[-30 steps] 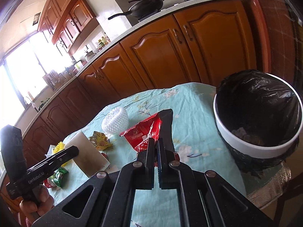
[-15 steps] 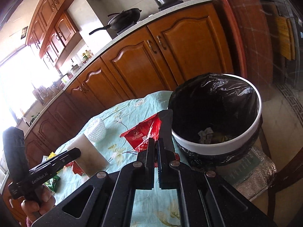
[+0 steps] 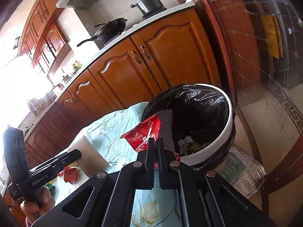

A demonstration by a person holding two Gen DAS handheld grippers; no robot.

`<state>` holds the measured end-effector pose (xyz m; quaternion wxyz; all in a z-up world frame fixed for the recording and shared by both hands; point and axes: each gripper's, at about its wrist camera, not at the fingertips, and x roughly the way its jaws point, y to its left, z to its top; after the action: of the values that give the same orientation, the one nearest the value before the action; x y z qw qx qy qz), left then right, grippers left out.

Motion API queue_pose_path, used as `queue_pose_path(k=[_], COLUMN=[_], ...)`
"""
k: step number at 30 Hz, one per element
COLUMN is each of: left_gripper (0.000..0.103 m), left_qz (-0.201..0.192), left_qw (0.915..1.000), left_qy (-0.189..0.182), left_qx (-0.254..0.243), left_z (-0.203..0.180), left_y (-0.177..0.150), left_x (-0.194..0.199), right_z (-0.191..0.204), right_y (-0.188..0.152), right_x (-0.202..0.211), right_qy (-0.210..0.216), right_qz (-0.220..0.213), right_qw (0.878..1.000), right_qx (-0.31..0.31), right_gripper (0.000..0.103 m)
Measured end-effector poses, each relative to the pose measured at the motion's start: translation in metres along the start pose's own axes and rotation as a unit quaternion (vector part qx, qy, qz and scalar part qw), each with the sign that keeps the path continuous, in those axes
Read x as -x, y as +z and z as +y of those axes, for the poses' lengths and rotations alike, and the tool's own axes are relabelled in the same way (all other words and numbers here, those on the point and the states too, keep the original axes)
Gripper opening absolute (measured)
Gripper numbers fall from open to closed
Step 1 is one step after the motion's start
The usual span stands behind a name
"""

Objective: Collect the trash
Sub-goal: 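Carry the foam block and red snack bag over the bin and release both, then move both open tools from the bin back over the table trash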

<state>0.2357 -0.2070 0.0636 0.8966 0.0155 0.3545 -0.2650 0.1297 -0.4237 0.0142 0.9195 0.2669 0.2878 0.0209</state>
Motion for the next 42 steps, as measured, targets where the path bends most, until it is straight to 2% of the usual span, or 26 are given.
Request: queue_pose_path(k=[12, 24, 30, 31, 33, 38, 42], left_gripper=[0.029, 0.029, 0.036, 0.037, 0.044, 0.049, 0.049], left_qz=[0.007, 0.041, 0.058, 0.063, 0.07, 0.069, 0.061], left_qw=[0.9991, 0.9974, 0.9966, 0.9963, 0.9959, 0.996, 0.9969], left_qy=[-0.017, -0.016, -0.02, -0.021, -0.019, -0.016, -0.013], left_qx=[-0.037, -0.057, -0.056, -0.055, -0.053, -0.055, -0.049], left_z=[-0.037, -0.056, -0.06, -0.061, -0.06, -0.06, -0.056], left_y=[0.041, 0.049, 0.052, 0.053, 0.052, 0.05, 0.046], left_x=[-0.043, -0.09, -0.104, -0.108, -0.111, -0.11, -0.102], right_z=[-0.03, -0.05, -0.056, -0.056, -0.057, -0.059, -0.06], right_y=[0.028, 0.044, 0.043, 0.043, 0.043, 0.041, 0.041], right_x=[-0.01, -0.026, -0.035, -0.036, -0.039, -0.04, -0.037], right_qy=[-0.029, -0.053, -0.052, -0.05, -0.046, -0.048, -0.045], right_qz=[-0.007, 0.001, 0.014, 0.015, 0.02, 0.022, 0.02], right_qw=[1.0, 0.999, 0.998, 0.998, 0.999, 0.998, 0.998], right_qx=[-0.008, -0.011, -0.017, -0.018, -0.022, -0.031, -0.037], right_gripper=[0.002, 0.002, 0.003, 0.006, 0.008, 0.01, 0.012])
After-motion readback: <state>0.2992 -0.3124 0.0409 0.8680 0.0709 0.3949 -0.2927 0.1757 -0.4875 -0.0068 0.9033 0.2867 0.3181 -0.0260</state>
